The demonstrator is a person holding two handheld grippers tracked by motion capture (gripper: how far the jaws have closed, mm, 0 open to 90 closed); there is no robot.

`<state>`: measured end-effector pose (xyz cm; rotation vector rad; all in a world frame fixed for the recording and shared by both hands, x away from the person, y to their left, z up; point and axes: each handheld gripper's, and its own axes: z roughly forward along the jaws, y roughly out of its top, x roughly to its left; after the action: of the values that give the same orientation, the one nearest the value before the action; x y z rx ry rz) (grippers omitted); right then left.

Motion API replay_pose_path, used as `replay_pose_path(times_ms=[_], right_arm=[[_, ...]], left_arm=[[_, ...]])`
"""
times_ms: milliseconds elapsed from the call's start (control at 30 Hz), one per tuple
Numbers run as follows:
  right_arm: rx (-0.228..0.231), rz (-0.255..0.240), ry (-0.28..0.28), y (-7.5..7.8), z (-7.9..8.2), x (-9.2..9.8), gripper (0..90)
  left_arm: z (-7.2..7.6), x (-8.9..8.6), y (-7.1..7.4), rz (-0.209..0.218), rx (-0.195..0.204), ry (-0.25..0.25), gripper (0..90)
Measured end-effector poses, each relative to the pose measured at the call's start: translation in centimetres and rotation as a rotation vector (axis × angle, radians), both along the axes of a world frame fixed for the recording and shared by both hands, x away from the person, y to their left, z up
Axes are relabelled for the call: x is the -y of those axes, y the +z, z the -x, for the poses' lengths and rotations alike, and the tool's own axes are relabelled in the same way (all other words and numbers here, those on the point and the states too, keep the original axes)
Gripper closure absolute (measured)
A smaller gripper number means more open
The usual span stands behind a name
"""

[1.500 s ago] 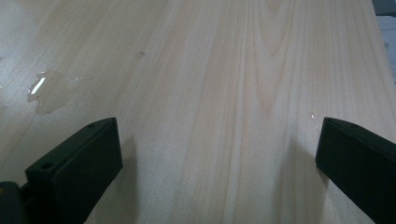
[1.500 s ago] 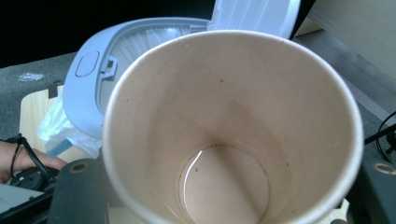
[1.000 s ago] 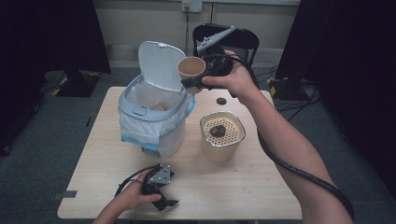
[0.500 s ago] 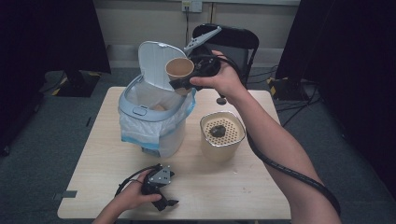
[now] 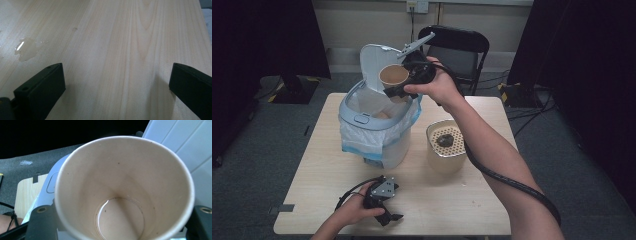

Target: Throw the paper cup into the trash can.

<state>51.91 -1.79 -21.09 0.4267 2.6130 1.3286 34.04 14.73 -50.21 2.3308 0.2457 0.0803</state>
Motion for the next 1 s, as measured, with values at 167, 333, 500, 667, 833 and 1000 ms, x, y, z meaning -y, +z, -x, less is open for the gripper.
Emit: replay_pose_path(times_ms=[167, 333, 500, 667, 833, 1000], right_arm=[[-0.006, 0.002, 0.004, -0.7, -0.4, -0.8, 26.9], [-0.014, 0.0, 0.011, -1.4, -0.8, -1.6, 26.8], [-0.026, -0.011, 0.028, -1.8, -0.7, -2.5, 25.9], [-0.067, -0.036, 0.031, -1.9, -0.6, -3.3, 15.1], [-0.08, -0.04, 0.043, -1.7, -0.3, -3.0, 14.5], [-0.072, -0.03, 0.041, -1.6, 0.0, -1.7, 14.9]], left_arm=[[0.0, 0.0, 0.0, 0.0, 0.0, -0.001, 0.0], [0.0, 0.0, 0.0, 0.0, 0.001, 0.0, 0.0], [0.0, 0.0, 0.0, 0.0, 0.0, -0.001, 0.0], [0.0, 0.0, 0.0, -0.002, 0.001, 0.001, 0.0], [0.0, 0.0, 0.0, -0.005, 0.001, 0.002, 0.0], [0.0, 0.0, 0.0, -0.005, 0.001, 0.002, 0.0]])
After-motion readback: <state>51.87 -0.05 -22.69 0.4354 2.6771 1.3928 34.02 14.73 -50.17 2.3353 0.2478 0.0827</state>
